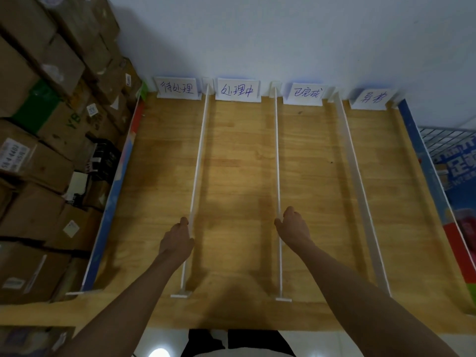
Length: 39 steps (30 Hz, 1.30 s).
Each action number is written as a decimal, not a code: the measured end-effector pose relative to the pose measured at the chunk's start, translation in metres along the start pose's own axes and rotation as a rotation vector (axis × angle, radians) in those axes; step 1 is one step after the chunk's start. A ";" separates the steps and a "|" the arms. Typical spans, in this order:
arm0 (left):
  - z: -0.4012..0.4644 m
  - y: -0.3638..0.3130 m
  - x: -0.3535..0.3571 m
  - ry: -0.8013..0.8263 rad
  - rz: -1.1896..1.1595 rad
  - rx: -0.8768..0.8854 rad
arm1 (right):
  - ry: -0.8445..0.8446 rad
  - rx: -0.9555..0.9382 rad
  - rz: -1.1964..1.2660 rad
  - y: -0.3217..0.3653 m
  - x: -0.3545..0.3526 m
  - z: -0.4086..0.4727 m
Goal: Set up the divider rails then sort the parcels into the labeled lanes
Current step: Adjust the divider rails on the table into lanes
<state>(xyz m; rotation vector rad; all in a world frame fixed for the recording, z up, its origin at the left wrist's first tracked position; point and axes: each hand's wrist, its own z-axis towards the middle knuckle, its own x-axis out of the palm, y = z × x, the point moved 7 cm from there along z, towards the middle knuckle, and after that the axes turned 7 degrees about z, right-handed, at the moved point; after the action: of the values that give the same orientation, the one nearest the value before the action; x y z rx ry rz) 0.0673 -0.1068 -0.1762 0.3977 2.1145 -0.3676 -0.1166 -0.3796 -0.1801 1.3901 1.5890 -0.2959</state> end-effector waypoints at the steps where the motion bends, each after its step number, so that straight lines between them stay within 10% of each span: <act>1: -0.001 0.000 -0.002 0.004 0.008 0.000 | -0.005 -0.001 -0.013 0.001 -0.003 -0.001; 25: -0.081 0.077 -0.166 -0.406 0.285 -0.088 | -0.191 -0.686 -0.265 0.225 -0.046 -0.085; 39: -0.158 0.138 -0.157 -0.484 0.260 0.078 | -0.293 -0.669 -0.217 0.255 -0.006 -0.220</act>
<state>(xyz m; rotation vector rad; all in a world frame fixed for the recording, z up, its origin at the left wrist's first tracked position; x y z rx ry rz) 0.0889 0.0600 0.0244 0.5602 1.5603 -0.3535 -0.0061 -0.1463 0.0356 0.6322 1.4098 -0.0722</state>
